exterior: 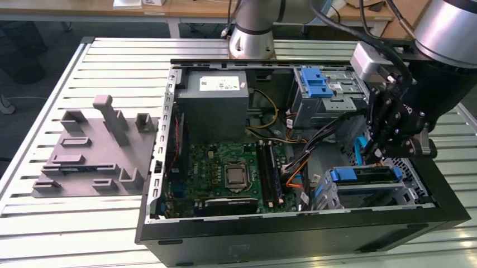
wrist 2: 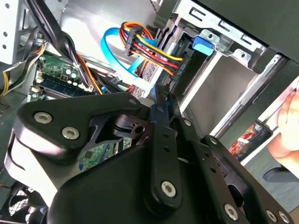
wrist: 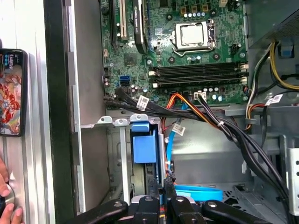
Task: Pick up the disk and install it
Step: 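Insert the second disk wire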
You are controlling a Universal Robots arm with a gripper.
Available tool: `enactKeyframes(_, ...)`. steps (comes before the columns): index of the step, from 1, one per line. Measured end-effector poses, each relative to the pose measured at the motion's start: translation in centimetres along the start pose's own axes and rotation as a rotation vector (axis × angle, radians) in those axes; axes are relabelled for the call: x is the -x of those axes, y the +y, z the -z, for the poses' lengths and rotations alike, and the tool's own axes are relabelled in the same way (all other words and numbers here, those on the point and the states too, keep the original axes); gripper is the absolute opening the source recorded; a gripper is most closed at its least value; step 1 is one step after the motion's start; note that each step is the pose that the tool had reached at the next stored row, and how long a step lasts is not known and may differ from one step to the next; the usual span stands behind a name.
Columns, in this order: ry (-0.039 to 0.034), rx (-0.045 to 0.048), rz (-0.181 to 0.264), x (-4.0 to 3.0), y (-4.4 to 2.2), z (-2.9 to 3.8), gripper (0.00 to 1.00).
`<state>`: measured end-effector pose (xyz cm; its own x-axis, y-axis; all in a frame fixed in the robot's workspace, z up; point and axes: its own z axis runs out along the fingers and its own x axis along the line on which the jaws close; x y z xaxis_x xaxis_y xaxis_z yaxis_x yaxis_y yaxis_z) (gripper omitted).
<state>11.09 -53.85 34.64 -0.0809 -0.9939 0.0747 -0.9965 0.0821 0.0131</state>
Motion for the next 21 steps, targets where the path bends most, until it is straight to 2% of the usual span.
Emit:
enactKeyframes(3,-0.0024,0.0002,0.000,-0.25,-0.03,-0.42,0.16)
enactKeyframes(10,-0.0061,0.0009,0.000,-0.55,-0.08,-0.67,0.16)
enactKeyframes(21,-0.0233,0.0061,0.001,-0.73,-0.26,-1.06,0.16)
